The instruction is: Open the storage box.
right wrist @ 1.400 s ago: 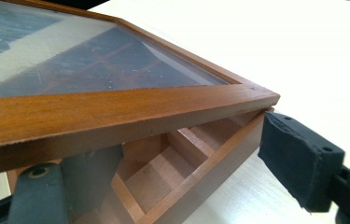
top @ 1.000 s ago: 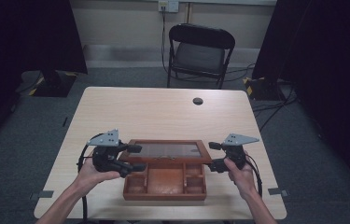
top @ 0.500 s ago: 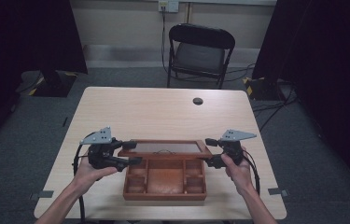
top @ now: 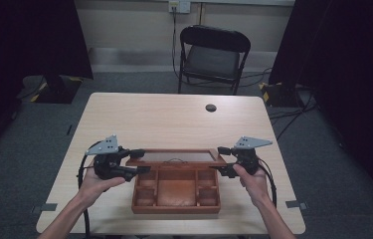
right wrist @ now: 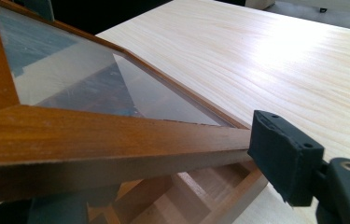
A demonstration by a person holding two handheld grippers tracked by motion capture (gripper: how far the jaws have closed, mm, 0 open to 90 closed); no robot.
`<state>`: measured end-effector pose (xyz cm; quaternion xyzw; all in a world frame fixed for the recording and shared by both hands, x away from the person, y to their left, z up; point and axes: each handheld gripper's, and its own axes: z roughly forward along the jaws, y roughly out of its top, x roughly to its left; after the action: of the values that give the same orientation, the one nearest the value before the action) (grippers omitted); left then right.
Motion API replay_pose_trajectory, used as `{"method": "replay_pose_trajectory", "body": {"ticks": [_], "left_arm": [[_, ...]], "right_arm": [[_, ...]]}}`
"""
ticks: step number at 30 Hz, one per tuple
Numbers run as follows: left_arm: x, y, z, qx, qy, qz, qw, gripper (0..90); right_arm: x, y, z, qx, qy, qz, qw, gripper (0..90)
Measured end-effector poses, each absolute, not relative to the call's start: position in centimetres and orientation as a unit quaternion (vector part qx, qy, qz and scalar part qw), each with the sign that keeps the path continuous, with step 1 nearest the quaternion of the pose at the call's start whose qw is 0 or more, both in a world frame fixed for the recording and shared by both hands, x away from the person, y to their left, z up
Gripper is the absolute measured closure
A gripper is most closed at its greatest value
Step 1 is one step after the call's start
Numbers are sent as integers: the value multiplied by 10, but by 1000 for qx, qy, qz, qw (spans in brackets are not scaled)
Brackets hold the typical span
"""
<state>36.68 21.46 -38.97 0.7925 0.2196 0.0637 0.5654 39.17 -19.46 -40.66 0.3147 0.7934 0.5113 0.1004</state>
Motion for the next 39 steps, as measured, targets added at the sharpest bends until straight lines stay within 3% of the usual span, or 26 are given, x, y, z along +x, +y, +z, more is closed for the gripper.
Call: {"method": "replay_pose_trajectory", "body": {"ticks": [7,10,13,26,33,39], "left_arm": [[372,216,-392,796,226,75,556,280],[374,217,-395,796,234,83,552,312],[376,222,-396,787,242,83,562,432],[387,223,-388,784,244,84,565,486],[397,223,-385,782,250,91,564,510],[404,224,-384,779,254,93,566,520]], "right_arm": [[395,-195,-406,317,787,520,94,298],[396,-195,-406,315,788,521,93,299],[397,-195,-405,313,789,521,94,301],[405,-197,-403,317,773,542,93,297],[412,-199,-402,324,758,557,103,250],[416,-198,-404,324,751,564,111,290]]}}
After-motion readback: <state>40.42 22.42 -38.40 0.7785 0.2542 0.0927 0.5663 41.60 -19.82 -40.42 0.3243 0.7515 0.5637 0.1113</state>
